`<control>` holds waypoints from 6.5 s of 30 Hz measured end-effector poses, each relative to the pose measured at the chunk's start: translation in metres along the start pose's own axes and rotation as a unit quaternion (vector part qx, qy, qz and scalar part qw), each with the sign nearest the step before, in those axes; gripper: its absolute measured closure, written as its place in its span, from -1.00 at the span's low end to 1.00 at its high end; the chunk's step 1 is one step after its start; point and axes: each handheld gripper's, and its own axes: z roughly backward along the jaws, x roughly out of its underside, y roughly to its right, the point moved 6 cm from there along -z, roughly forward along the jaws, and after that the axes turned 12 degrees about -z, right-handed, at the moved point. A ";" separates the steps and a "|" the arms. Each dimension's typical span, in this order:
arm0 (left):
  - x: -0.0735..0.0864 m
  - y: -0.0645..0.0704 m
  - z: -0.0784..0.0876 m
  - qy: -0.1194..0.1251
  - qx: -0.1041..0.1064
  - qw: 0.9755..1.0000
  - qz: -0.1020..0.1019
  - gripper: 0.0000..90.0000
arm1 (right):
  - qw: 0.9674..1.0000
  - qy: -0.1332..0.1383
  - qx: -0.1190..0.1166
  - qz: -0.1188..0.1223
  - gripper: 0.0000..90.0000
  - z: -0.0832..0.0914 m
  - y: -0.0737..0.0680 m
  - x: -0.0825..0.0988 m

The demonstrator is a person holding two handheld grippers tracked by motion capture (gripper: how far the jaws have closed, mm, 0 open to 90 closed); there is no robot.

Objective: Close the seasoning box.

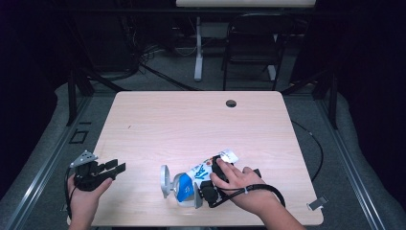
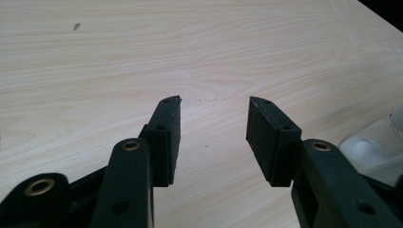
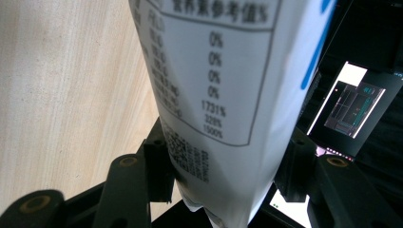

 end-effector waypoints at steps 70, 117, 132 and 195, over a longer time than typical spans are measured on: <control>0.001 -0.003 0.000 0.004 0.001 1.000 0.009 0.25 | 0.999 -0.004 0.015 0.028 0.15 0.004 0.002 -0.004; 0.002 -0.003 -0.001 0.004 0.000 1.000 0.010 0.25 | 0.999 -0.003 0.021 0.033 0.23 0.005 0.002 -0.004; 0.003 -0.004 -0.001 0.002 0.000 1.000 0.012 0.25 | 0.999 0.001 0.020 0.029 0.24 0.005 0.001 -0.005; 0.004 -0.005 -0.001 -0.003 0.000 1.000 0.014 0.25 | 0.999 0.004 0.029 0.042 0.35 0.008 0.002 -0.007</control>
